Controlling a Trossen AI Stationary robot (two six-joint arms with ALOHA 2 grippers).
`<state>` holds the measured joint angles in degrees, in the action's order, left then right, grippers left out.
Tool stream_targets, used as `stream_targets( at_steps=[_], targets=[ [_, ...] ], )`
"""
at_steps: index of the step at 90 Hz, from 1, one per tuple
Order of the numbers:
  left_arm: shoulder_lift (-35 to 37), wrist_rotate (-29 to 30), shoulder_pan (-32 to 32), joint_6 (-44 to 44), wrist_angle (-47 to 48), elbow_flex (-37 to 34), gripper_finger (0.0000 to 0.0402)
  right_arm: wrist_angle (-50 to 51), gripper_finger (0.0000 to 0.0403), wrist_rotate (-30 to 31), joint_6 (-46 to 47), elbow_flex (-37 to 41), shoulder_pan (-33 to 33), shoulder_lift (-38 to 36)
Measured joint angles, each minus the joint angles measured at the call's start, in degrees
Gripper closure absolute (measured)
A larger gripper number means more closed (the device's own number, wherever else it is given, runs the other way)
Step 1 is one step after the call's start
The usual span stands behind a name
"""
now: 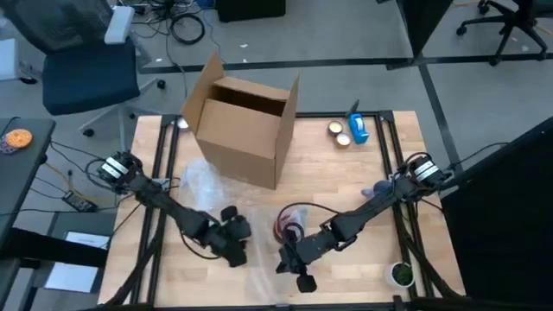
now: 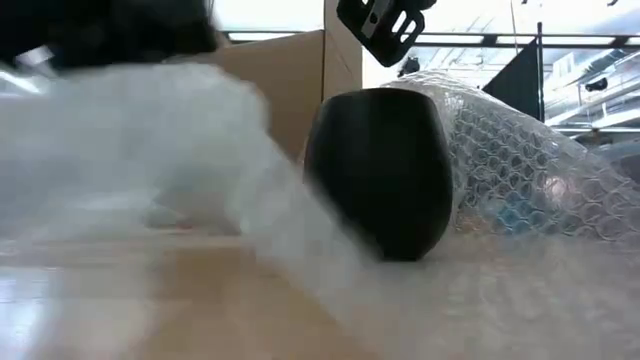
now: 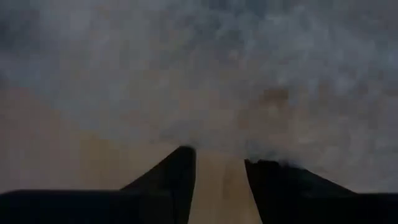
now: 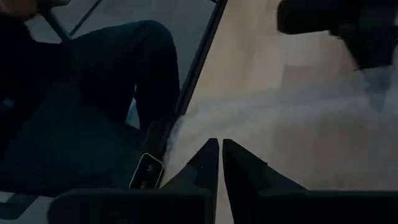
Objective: Wrap mug
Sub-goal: Wrap the orange mug with bubble wrap
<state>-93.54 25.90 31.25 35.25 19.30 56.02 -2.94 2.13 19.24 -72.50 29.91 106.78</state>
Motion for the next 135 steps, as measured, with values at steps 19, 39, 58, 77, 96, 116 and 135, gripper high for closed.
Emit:
stream_targets(
  at_steps=[19,39,58,77,96,116,135],
  targets=[
    [0.1,4.5,-0.5,-9.0,0.0,11.1,0.0282,0.3,0.0403,8.1,-7.8,0.0,1.1,-1.2],
    [0.1,5.7,-0.5,-10.3,0.8,12.1,0.0282,1.2,0.0403,13.9,-9.4,0.0,2.9,-4.3],
    [0.1,-0.8,2.0,-12.8,4.2,12.1,0.0282,1.4,0.0403,17.0,-10.5,0.0,3.5,-4.7],
    [0.2,-1.0,12.1,-14.1,10.3,12.1,0.0282,1.6,0.0403,17.0,-10.5,0.0,3.5,-4.8],
    [0.2,0.0,23.1,-4.6,20.4,12.1,0.0282,1.8,0.0403,17.2,-10.5,0.0,3.5,-4.8],
    [0.2,2.4,28.4,-8.0,23.4,10.1,0.0282,1.7,0.0403,17.4,-10.5,0.0,2.8,-4.8],
    [0.2,4.3,28.3,-21.5,20.2,3.7,0.0282,1.5,0.0403,17.4,-10.3,0.0,2.4,-4.8]
  ],
)
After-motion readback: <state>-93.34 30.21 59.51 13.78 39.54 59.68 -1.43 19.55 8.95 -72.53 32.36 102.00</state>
